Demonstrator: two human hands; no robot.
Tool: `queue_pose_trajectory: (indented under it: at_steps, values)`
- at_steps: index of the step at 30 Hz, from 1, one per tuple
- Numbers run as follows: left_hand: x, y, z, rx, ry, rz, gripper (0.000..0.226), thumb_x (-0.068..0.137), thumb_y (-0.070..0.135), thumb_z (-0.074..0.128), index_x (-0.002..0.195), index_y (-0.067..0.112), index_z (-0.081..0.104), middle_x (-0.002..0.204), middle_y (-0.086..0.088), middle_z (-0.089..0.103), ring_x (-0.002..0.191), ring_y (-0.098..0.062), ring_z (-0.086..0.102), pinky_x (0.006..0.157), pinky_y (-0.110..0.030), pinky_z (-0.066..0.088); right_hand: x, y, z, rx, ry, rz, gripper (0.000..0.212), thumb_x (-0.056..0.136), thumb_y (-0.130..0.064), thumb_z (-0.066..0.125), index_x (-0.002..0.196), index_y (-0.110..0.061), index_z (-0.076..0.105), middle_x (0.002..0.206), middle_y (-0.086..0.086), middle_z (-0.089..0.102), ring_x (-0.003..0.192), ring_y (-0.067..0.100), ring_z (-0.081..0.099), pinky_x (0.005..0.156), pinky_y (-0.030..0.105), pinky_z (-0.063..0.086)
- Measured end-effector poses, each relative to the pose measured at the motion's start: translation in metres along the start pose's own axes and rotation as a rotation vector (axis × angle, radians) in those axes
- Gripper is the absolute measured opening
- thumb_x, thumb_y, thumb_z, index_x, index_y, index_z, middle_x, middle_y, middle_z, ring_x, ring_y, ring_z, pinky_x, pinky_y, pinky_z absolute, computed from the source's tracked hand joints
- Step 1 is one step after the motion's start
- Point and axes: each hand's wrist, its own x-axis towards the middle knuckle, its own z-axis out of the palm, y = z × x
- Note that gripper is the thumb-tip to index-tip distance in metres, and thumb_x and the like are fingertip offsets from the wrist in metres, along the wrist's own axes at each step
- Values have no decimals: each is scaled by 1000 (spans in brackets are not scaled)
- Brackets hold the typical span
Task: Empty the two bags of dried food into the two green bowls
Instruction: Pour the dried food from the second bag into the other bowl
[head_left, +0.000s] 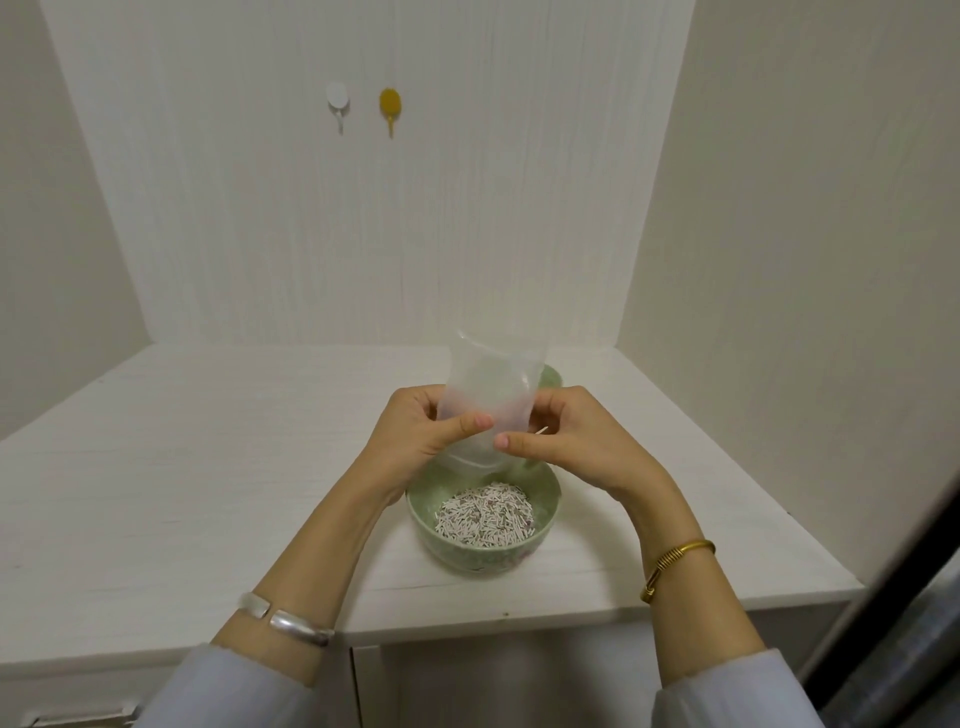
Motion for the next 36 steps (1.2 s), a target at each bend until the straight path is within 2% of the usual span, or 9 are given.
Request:
queue_pose_trajectory:
  at_steps: [3, 7, 9, 12, 17, 20, 27, 30, 36]
  values:
    - [0, 3, 2, -19, -21, 34, 31, 61, 31, 67, 83, 9, 69, 71, 5, 73, 69, -9, 67, 65, -21, 55, 1, 2, -1, -19, 23, 5, 12, 78, -4, 69, 88, -10, 71, 81, 1, 69, 73, 6, 61, 76, 27, 51]
    - [3, 5, 2, -57, 160, 121, 38, 64, 26, 72, 79, -8, 65, 71, -9, 64, 70, -15, 59, 69, -27, 49, 3, 5, 0, -126, 29, 31, 5, 78, -3, 68, 82, -5, 70, 71, -3, 64, 59, -5, 55, 71, 22, 48]
    - [5, 7, 2, -98, 184, 100, 9, 72, 13, 70, 73, 4, 68, 61, 4, 68, 60, -5, 61, 61, -17, 50, 4, 6, 0, -185, 30, 40, 7, 79, -4, 67, 78, -10, 70, 69, -5, 63, 57, -5, 54, 69, 20, 46]
    - [7, 8, 1, -117, 144, 92, 12, 77, 2, 64, 79, 12, 69, 63, 10, 72, 63, 1, 65, 60, -14, 51, 4, 8, 0, -260, 45, 41, 8, 79, -6, 67, 75, -13, 69, 69, -4, 63, 63, 3, 54, 73, 27, 48]
    - [8, 12, 1, -108, 118, 94, 9, 62, 18, 71, 61, 12, 64, 53, 9, 64, 54, -2, 59, 54, -15, 48, 4, 10, -1, -319, 65, 51, 13, 76, -9, 72, 78, 3, 68, 68, 3, 61, 64, 12, 52, 72, 33, 48]
    - [9, 9, -1, -131, 73, 62, 17, 62, 27, 69, 69, 13, 64, 61, 11, 66, 61, -4, 59, 61, -16, 49, 4, 12, -4, -292, 73, 70, 21, 74, -14, 75, 71, 4, 63, 64, 3, 58, 63, 13, 48, 66, 32, 43]
    - [6, -4, -10, -75, 107, -148, 25, 91, 25, 50, 77, 12, 65, 81, 0, 66, 75, -14, 62, 70, -23, 48, -3, 11, -11, 155, 399, 106, 22, 85, -13, 64, 63, -10, 58, 52, 2, 49, 37, 6, 43, 41, 17, 31]
    - [4, -7, -20, 46, 76, -269, 20, 89, 20, 52, 78, 13, 68, 86, -1, 67, 82, -19, 61, 73, -27, 47, -7, 15, -24, 523, 577, 222, 23, 89, -13, 58, 66, -10, 54, 62, 2, 51, 33, 8, 40, 36, 18, 27]
    - [-1, -5, -39, 186, -99, -470, 25, 72, 23, 60, 90, 11, 71, 87, -4, 67, 74, -15, 61, 62, -21, 49, -15, 39, -32, 783, 724, 511, 19, 91, -20, 55, 73, -12, 53, 69, 4, 52, 29, 9, 43, 32, 13, 29]
